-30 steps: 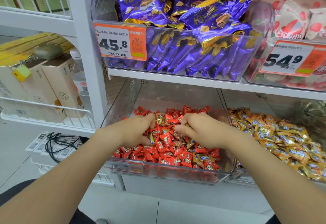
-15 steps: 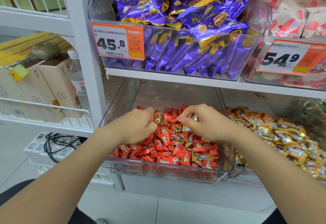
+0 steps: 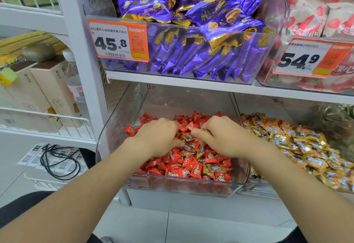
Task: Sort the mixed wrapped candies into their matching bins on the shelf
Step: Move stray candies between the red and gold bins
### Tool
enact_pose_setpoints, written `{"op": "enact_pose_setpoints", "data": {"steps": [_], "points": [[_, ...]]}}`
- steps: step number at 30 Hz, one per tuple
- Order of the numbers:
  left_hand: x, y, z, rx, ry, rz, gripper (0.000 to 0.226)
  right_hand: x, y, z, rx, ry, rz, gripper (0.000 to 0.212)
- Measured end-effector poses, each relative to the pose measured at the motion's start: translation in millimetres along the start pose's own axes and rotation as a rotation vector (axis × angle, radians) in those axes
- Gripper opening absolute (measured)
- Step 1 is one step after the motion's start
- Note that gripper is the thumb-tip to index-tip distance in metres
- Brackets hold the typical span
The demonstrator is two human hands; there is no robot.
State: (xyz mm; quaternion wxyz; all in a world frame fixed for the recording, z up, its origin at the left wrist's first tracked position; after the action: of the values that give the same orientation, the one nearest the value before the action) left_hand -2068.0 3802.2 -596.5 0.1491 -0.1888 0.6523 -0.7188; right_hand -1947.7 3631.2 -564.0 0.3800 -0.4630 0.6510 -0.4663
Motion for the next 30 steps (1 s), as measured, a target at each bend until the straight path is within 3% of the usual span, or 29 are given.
{"op": "enact_pose_setpoints", "data": {"steps": [7, 12, 15, 20, 24, 27, 30], "points": [[2.2, -1.2, -10.1, 0.144, 0.015, -0.107, 0.028, 1.3, 9.4, -2.8, 0.153, 0.004, -0.469, 0.042], [7.2, -7.1, -7.0, 0.324, -0.019, 0.012, 0.026, 0.3, 3.7, -7.6, 0.103, -0.108, -0.23, 0.04], [10.0, -14.8, -0.1, 0.416, 0.005, 0.121, 0.015, 3.2, -12.1, -11.9, 0.012, -0.071, -0.057, 0.046], [10.1, -8.3, 11.7, 0.235, 0.185, 0.055, 0.014, 7.1, -19.8, -5.8, 0.017, -0.044, 0.09, 0.051], [6.8, 3.2, 14.8, 0.097, 0.241, -0.094, 0.032, 11.6, -21.0, -3.7, 0.057, -0.121, 0.048, 0.052], [3.8, 6.2, 11.9, 0.069, 0.222, -0.139, 0.044, 14.6, -23.4, -7.3, 0.043, -0.15, -0.024, 0.022], [1.6, 9.2, 12.0, 0.014, 0.212, -0.163, 0.045, 20.9, -30.7, -15.9, -0.004, -0.145, -0.155, 0.033]]}}
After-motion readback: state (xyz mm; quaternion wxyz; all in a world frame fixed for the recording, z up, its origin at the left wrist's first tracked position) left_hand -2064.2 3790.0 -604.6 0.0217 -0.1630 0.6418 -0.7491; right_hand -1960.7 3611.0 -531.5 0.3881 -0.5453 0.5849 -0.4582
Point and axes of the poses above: each hand's wrist, its own x-axis away from the middle knuckle, its own y-axis out of the palm, z = x × y, the point moved 1 cm from there along -x, towards the middle knuckle, and after that the axes turned 11 degrees about -y, right-handed, at the moved point
